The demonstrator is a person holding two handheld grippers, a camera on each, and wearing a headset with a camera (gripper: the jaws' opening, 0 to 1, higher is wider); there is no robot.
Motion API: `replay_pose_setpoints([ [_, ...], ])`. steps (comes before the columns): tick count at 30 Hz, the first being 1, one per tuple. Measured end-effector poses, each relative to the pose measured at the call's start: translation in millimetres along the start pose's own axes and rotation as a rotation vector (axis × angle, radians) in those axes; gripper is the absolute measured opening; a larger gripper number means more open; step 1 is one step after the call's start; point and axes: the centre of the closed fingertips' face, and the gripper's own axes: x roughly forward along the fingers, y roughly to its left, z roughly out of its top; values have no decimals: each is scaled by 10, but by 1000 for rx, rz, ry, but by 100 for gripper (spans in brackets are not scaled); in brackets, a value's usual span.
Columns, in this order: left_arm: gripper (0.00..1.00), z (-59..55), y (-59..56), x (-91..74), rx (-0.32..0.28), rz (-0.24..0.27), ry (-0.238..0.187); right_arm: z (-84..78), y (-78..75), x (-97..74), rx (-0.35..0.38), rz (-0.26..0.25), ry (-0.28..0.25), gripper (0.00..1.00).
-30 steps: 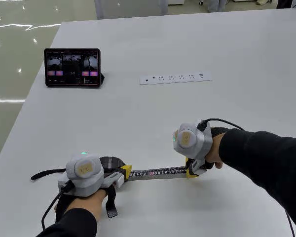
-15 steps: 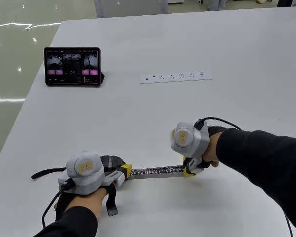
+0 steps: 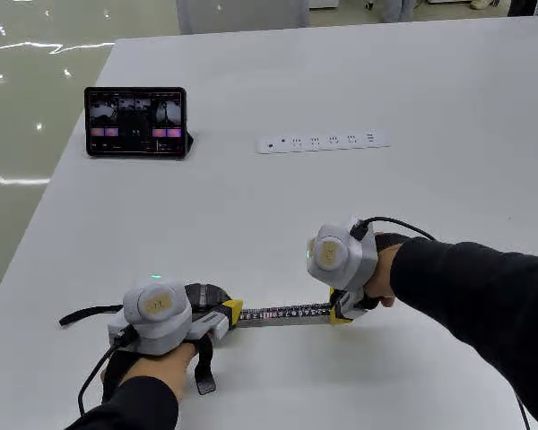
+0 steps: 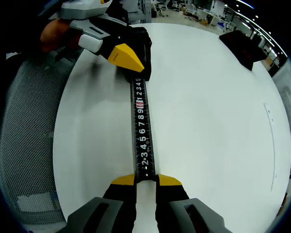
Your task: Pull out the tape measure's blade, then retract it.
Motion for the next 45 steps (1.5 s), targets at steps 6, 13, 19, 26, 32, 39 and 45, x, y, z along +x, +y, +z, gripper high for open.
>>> replay_pose_setpoints([
  [6,61,-2,4,6,1,-2,5,63,8,19,-17,5,-19,10],
  [13,61,-6,9,4,2,-2,8,105,14,30,-30,3,-34,10],
  [19,61,-1,2,-5,1,-4,9,145,14,32,-17,-11,-74,10],
  [26,61,4,5,-12,-6,-11,4,195,9,46,-14,-20,-88,10],
  [32,61,6,2,-18,-8,-23,1,222,9,56,-14,-18,-98,10],
  [39,61,0,-10,-21,-4,-21,6,239,1,61,-15,-15,-105,10],
  [45,61,-3,-7,-14,-1,-20,9,273,-6,81,2,-15,-111,11],
])
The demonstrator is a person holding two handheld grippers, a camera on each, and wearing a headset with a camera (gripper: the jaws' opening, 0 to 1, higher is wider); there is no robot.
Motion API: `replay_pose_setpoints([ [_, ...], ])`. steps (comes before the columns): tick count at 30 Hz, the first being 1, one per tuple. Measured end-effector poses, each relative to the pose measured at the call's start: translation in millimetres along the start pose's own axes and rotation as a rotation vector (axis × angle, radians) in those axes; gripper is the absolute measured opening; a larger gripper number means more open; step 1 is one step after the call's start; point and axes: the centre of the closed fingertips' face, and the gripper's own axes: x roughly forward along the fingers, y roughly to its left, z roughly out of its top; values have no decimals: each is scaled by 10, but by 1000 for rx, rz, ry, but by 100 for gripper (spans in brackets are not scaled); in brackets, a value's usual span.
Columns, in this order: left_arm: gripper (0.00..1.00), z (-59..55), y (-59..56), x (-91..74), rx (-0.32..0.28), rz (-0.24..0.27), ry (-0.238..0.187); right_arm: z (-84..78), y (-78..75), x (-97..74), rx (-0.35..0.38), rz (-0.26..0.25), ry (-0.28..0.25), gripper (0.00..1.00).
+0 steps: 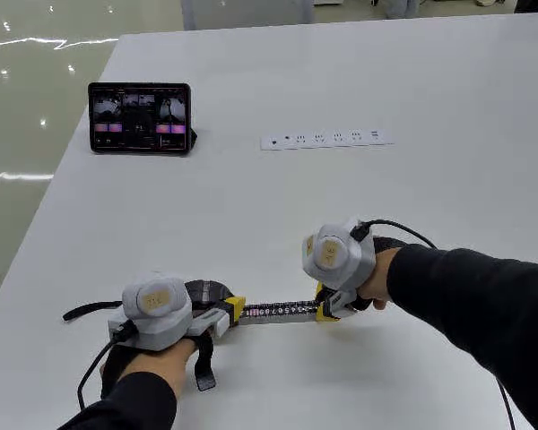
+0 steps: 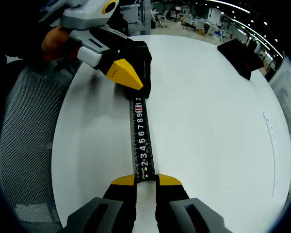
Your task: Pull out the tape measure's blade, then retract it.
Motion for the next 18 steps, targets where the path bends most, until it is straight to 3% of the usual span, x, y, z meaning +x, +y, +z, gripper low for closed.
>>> replay_pose_setpoints([
  [5,61,-7,-4,4,7,1,5,33,0,21,15,-5,0,11],
  [13,61,-13,-5,5,10,1,11,75,18,37,-72,-4,-1,11],
  [18,61,-14,-3,6,11,-1,13,144,21,54,-97,-7,-41,11],
])
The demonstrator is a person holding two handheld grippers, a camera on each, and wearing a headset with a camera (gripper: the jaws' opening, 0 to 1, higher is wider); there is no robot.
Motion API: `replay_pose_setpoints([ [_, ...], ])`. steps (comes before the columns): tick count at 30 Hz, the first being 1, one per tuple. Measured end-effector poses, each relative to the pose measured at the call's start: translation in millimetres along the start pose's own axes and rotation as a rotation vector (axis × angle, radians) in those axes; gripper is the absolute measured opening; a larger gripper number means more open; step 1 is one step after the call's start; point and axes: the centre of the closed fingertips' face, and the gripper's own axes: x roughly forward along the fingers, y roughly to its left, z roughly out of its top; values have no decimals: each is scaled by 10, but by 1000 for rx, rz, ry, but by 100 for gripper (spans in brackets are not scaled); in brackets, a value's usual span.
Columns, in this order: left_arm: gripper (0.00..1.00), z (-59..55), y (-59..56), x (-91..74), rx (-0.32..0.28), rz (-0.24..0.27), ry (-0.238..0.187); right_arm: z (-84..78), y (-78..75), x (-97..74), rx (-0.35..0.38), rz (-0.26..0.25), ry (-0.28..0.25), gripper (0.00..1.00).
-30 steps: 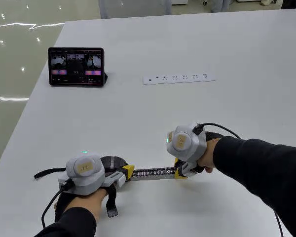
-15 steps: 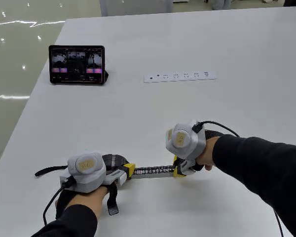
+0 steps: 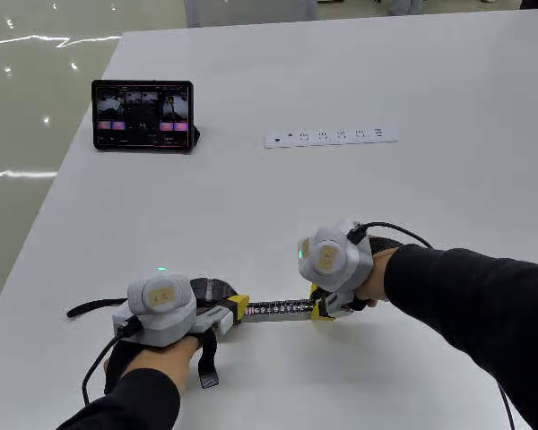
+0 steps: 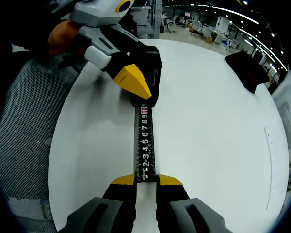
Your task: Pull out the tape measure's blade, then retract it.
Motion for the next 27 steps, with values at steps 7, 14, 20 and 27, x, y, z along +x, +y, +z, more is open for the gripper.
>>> replay_pose_setpoints([
  [7,61,5,3,9,-1,0,0,81,3,19,7,-1,-36,10],
  [14,61,5,4,11,-1,0,1,124,6,34,26,-7,-46,10],
  [20,61,3,3,12,-5,1,4,150,4,48,28,-7,-49,10],
  [27,61,0,4,8,-5,0,6,147,2,41,34,-7,-48,10],
])
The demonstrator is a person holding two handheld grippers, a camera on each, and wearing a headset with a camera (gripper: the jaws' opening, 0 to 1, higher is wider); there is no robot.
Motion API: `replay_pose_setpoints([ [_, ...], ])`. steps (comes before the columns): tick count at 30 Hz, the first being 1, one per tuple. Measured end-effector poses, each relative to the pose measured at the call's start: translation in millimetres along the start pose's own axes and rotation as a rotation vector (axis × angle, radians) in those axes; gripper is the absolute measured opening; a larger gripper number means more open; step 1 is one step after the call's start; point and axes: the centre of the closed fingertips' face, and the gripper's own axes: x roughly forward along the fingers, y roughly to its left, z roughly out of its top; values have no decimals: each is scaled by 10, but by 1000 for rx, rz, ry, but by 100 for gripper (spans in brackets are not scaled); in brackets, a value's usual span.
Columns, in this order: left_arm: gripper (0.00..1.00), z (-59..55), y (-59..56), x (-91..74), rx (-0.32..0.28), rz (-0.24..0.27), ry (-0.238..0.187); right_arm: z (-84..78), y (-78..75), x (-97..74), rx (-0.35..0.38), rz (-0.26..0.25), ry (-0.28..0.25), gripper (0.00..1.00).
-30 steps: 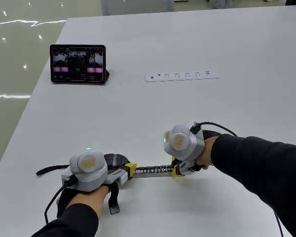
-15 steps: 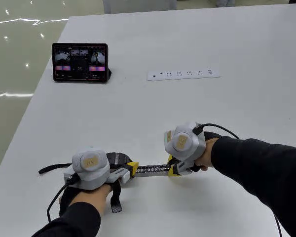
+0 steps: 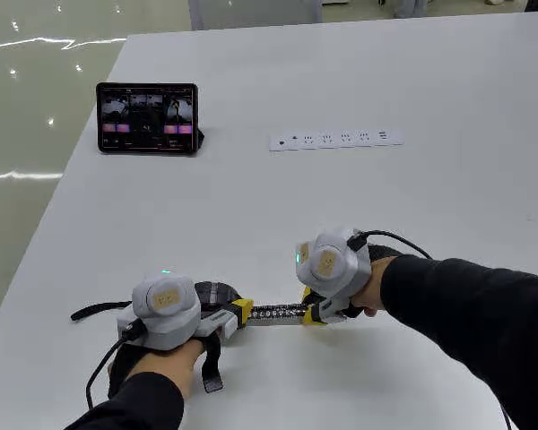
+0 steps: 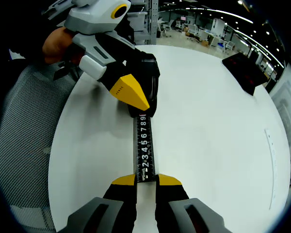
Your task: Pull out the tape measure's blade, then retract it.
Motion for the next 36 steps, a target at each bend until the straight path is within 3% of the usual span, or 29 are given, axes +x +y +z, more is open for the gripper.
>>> replay_pose_setpoints([
  [36,61,5,16,-10,-37,-18,5,167,-7,68,30,-13,-34,10],
])
